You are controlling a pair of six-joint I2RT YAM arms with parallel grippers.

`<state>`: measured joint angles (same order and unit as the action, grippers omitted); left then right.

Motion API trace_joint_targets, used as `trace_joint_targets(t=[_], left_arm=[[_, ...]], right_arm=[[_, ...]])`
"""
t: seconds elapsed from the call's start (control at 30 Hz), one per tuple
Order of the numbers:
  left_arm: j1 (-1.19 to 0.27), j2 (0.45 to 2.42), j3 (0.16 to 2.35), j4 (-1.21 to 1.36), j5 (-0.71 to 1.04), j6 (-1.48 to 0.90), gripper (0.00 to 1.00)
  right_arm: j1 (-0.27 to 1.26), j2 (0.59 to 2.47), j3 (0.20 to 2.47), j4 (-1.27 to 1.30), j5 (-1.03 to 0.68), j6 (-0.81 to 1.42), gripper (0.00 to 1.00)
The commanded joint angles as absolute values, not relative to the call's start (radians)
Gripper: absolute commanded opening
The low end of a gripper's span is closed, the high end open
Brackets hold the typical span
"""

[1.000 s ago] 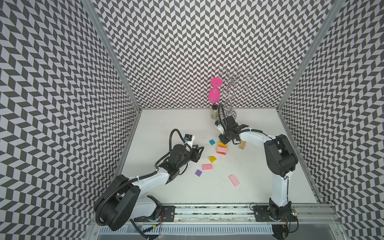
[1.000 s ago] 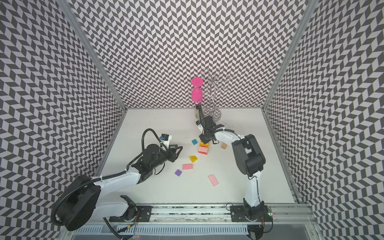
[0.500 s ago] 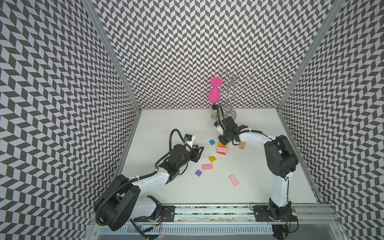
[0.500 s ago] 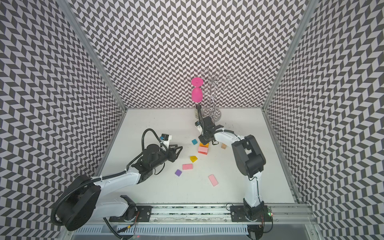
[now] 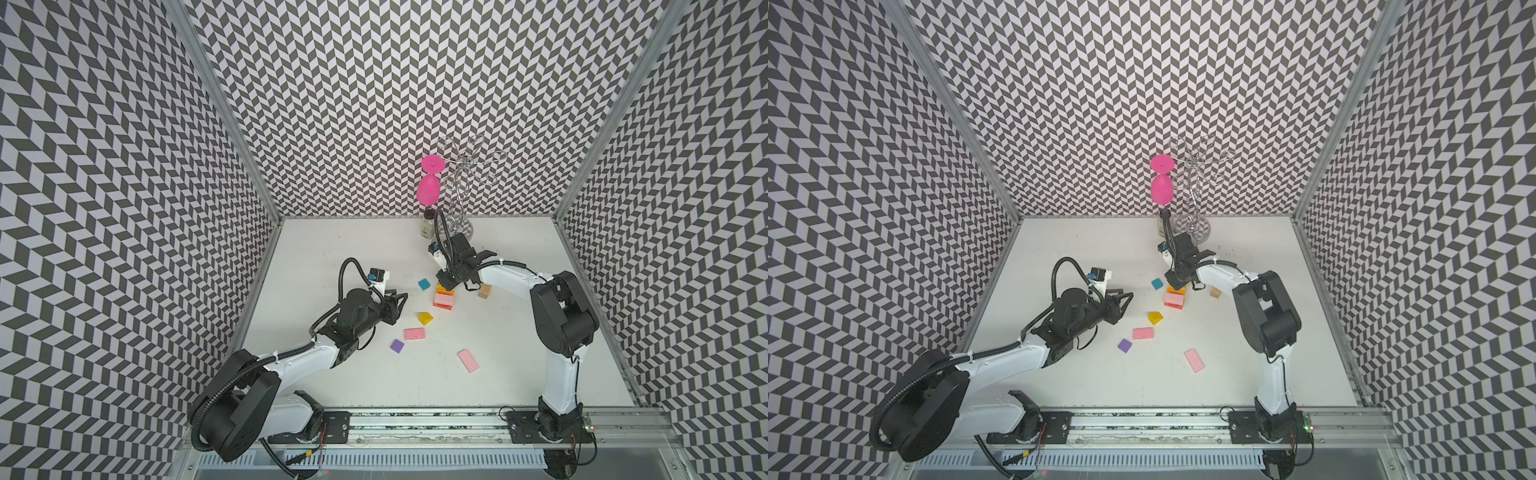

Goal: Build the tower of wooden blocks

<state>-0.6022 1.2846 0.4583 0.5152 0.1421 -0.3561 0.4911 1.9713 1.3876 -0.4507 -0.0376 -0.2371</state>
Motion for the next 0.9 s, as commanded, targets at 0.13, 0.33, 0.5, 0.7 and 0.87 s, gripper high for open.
trace_joint_targets(t=[0.13, 0.33, 0.5, 0.7, 0.87], left_arm=[[-0.609, 1.269, 0.454, 0.524, 0.131, -0.347, 0.44], [-0.609, 1.269, 0.454, 0.524, 0.132, -0.347, 0.44], [-0.610, 1.269, 0.453, 0.525, 0.132, -0.347, 0.44], [-0.609, 1.269, 0.454, 0.524, 0.132, -0.348, 0.44], [-0.609, 1.269, 0.454, 0.524, 0.133, -0.348, 0.44]], right_arm=[[0.505, 1.908, 1.362, -0.445, -0.031, -0.220, 0.18], [0.510, 1.898, 1.356, -0.441, -0.028, -0.219, 0.18], [0.511, 1.899, 1.355, -0.445, -0.029, -0.218, 0.18], [0.517, 1.896, 1.351, -0.446, -0.032, -0.218, 0.18], [0.520, 1.896, 1.349, -0.446, -0.029, -0.215, 0.18]])
